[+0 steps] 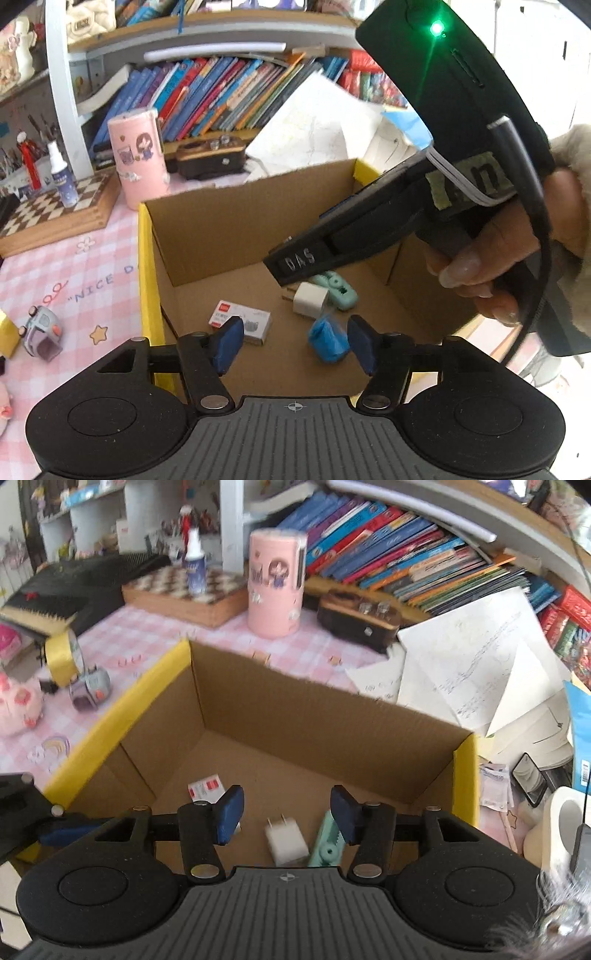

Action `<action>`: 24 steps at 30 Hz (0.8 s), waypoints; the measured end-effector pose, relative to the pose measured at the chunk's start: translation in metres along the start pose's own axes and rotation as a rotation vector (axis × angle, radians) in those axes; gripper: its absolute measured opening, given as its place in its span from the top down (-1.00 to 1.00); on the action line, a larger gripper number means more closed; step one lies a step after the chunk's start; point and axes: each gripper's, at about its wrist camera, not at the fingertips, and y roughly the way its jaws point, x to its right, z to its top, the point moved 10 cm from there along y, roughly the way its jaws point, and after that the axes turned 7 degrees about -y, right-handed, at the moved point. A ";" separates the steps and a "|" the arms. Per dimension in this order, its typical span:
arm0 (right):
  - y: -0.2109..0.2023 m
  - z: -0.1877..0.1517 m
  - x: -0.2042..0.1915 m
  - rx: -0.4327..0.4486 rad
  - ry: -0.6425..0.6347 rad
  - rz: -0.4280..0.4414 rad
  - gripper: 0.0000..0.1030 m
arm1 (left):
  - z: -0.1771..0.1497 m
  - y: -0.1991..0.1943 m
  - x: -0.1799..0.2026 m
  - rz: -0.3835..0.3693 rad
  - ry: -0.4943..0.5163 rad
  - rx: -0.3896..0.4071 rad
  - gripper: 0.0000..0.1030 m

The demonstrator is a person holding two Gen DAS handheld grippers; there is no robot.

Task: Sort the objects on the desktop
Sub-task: 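Open the left tool over the box while the right tool releases the charger inside, then withdraw both open tools from the yellow box back over the table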

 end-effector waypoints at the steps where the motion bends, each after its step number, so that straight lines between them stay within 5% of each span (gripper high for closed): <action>1: -0.006 0.001 0.002 0.022 0.023 -0.005 0.04 | 0.000 -0.003 0.000 -0.001 -0.004 0.007 -0.23; 8: -0.070 0.005 0.010 0.222 0.096 -0.103 -0.03 | 0.003 -0.046 -0.006 0.041 -0.028 0.103 -0.36; 15: -0.138 -0.026 0.009 0.404 0.197 -0.248 -0.29 | 0.000 -0.100 -0.047 0.193 -0.148 0.240 -0.57; 24: -0.150 -0.093 -0.010 0.365 0.280 -0.359 -0.36 | -0.026 -0.137 -0.063 0.292 -0.189 0.305 -0.64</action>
